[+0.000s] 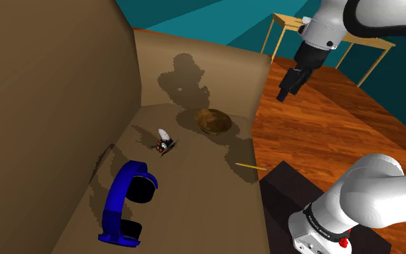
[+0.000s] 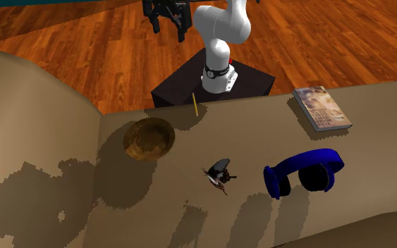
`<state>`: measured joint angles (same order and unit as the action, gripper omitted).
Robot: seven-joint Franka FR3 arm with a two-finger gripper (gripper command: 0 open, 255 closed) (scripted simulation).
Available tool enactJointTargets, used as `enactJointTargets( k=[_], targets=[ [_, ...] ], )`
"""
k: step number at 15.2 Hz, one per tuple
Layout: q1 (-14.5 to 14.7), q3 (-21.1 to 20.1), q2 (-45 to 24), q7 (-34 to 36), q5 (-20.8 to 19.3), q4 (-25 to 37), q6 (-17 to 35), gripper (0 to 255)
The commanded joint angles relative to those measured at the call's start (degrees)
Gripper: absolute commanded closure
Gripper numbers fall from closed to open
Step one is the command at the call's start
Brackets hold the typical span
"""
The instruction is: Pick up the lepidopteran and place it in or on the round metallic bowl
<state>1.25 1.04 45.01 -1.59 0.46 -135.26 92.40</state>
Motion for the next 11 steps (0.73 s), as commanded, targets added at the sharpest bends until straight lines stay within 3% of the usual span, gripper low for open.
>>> enactJointTargets(
  k=[1, 11],
  targets=[
    [0.0, 0.0, 0.0, 0.0, 0.0, 0.0, 0.0, 0],
    [-0.9, -11.7, 2.8, 26.9, 15.7, -13.8, 15.7, 0]
  ],
)
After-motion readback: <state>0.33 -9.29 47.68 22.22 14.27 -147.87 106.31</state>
